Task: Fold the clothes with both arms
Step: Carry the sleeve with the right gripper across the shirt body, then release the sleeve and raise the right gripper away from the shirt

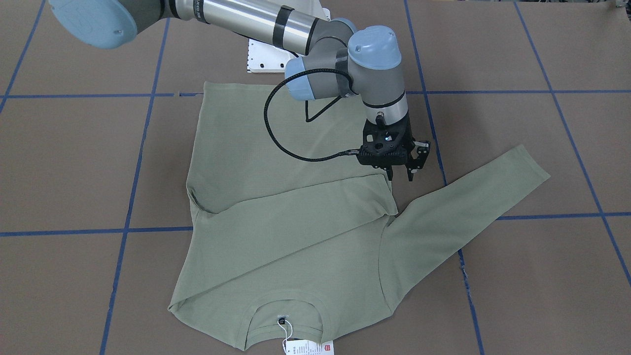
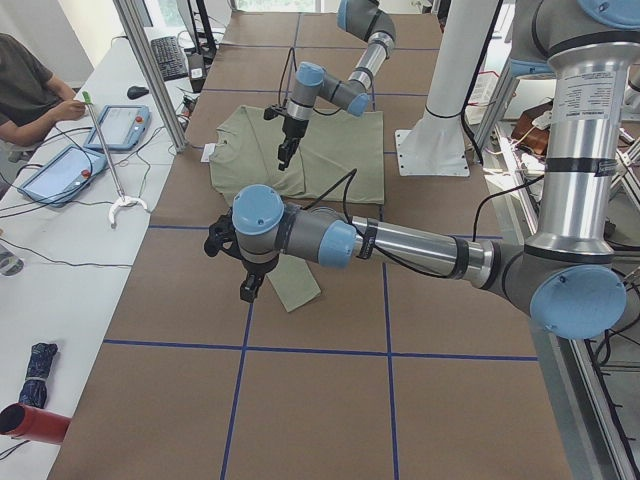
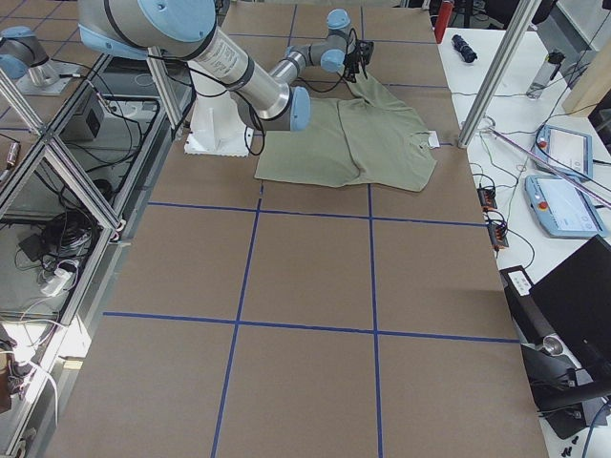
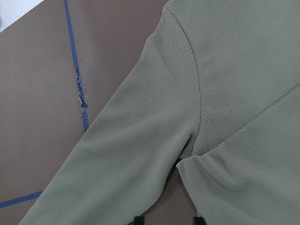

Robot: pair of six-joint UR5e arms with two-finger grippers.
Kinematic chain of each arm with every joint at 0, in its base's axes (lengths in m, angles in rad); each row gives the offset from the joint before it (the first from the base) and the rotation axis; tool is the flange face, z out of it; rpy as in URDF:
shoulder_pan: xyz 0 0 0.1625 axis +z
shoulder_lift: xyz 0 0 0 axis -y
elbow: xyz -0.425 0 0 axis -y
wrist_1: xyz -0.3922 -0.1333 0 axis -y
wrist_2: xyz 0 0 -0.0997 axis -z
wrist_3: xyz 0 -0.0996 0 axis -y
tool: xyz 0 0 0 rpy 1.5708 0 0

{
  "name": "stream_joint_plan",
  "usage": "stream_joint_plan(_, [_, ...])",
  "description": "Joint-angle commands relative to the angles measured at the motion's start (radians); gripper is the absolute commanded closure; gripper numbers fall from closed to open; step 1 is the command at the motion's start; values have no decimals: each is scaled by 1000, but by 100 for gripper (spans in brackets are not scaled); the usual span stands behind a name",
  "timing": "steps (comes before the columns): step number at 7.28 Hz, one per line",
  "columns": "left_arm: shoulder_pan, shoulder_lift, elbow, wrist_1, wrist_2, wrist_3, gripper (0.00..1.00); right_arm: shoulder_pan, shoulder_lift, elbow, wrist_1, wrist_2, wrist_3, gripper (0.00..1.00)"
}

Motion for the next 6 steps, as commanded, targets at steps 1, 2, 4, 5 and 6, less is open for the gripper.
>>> stream_joint_plan(1, [97,-16,123,-147,6,-169,0,11,18,9,2,-5,8,0])
stream_joint_plan(2, [153,-61,275,-313,11,-330,0,57,-76,119,-1,42,23,0])
stream_joint_plan(4, [272,-77,416,-562,31,-549,1,195,-368,386,-11,252,11,0])
stream_joint_plan(5, [330,-77,422,-578,54,-618,4,267,-445,443,-14,353,9,0])
stream_joint_plan(6, [358,-76,430,-578,66,-623,9,334,-552,533,-12,438,6,0])
